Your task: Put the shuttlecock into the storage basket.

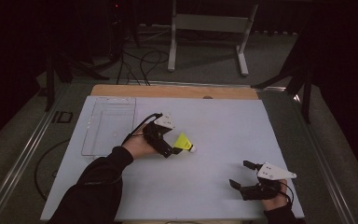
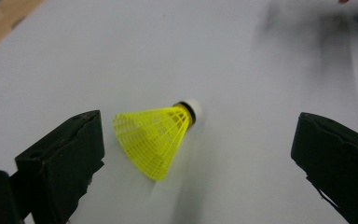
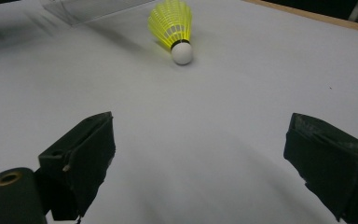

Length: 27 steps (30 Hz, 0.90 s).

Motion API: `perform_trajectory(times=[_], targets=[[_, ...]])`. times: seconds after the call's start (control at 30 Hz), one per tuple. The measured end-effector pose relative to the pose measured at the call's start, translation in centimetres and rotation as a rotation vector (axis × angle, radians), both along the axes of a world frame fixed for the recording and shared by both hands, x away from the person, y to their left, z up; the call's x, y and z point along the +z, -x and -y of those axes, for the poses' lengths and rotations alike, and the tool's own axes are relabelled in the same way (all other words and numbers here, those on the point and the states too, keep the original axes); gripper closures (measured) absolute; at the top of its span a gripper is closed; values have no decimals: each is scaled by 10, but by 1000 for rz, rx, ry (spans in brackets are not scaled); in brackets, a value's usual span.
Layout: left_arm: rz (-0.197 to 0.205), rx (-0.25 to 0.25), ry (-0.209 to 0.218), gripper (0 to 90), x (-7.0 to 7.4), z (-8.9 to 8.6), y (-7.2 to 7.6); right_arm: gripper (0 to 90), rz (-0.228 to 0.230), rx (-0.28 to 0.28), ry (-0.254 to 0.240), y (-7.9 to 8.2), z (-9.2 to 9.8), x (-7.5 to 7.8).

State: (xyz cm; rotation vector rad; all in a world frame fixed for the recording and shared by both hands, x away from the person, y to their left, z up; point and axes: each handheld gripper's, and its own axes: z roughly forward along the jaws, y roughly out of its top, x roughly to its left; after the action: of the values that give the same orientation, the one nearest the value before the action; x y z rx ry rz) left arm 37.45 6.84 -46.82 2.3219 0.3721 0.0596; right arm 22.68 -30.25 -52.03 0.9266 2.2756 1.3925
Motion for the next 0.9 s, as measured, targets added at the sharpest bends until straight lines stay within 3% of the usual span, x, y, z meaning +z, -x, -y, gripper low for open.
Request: perform_trajectory(times=[0.23, 0.27, 0.3, 0.4, 0.9], targets=[[-53, -22, -35, 101, -11, 5, -8, 89, -2, 1, -1, 0, 0, 0], [-78, -34, -46, 121, -15, 6, -11, 89, -2, 1, 1, 0, 0, 0], [-78, -34, -46, 155, -15, 6, -11, 89, -2, 1, 1, 0, 0, 0], [-116, -29, -81, 158, -23, 10, -16, 89, -3, 3, 2, 0, 0, 0], [-137, -13, -139, 356, -35, 20, -29, 89, -12, 6, -3, -1, 0, -1]])
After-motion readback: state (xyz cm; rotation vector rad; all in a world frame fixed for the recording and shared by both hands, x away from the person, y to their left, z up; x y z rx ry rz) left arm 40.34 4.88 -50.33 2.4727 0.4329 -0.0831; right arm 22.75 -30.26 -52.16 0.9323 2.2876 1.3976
